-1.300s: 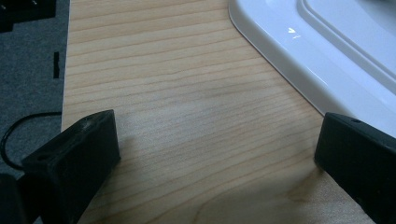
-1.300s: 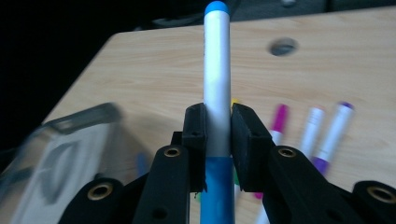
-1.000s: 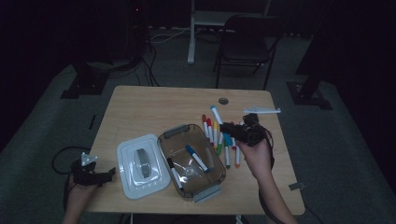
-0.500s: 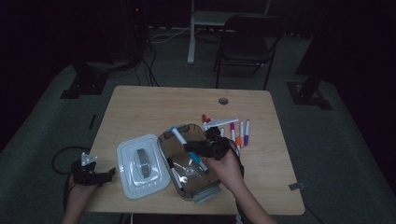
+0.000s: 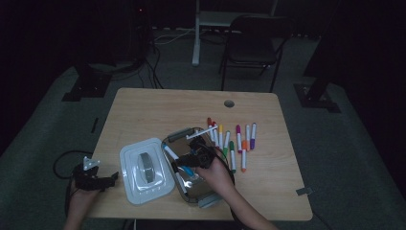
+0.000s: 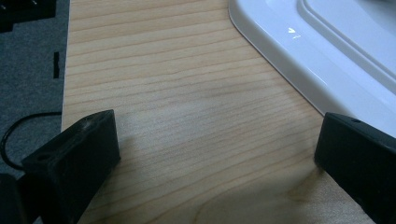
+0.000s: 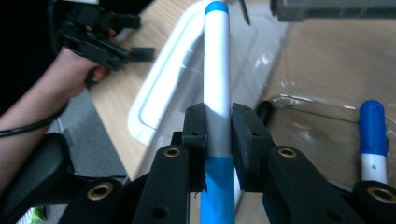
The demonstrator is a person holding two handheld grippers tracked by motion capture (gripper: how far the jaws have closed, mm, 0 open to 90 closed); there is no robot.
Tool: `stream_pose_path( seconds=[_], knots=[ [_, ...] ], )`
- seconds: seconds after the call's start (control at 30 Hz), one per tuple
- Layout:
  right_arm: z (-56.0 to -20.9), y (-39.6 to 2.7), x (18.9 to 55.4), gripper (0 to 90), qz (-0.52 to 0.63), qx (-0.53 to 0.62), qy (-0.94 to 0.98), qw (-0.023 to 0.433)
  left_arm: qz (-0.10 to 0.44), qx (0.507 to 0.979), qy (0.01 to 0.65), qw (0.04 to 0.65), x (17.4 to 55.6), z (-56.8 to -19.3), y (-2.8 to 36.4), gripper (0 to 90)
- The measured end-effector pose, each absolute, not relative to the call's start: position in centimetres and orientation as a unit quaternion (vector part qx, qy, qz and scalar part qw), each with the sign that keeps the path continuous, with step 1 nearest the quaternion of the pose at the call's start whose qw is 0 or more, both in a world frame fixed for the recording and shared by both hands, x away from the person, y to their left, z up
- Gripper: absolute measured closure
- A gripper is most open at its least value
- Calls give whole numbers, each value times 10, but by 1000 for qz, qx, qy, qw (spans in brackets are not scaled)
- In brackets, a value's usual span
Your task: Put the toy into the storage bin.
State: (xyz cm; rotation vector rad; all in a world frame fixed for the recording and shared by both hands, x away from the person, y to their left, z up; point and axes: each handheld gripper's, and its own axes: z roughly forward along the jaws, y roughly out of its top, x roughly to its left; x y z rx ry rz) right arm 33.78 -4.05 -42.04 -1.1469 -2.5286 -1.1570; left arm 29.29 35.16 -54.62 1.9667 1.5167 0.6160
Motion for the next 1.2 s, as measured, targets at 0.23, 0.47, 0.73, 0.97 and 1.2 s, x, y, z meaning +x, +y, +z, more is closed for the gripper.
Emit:
stream_pose_path(
  seconds=[0.23, 0.47, 0.73, 0.97, 1.2],
  knots=[
    [-438, -30, 347, 769, -327, -375, -863, 87, 231, 736, 568, 287, 293, -546, 352, 5],
    [-447, -17, 354, 768, -265, -359, -891, 88, 231, 736, 568, 287, 293, -546, 352, 5],
    [-465, -1, 363, 767, -197, -351, -911, 86, 230, 736, 568, 287, 293, -546, 352, 5],
    [-472, 5, 366, 762, -168, -348, -918, 89, 230, 736, 568, 287, 293, -546, 352, 5],
    [-482, 8, 371, 752, -133, -351, -923, 90, 230, 736, 568, 287, 293, -546, 352, 5]
  ],
)
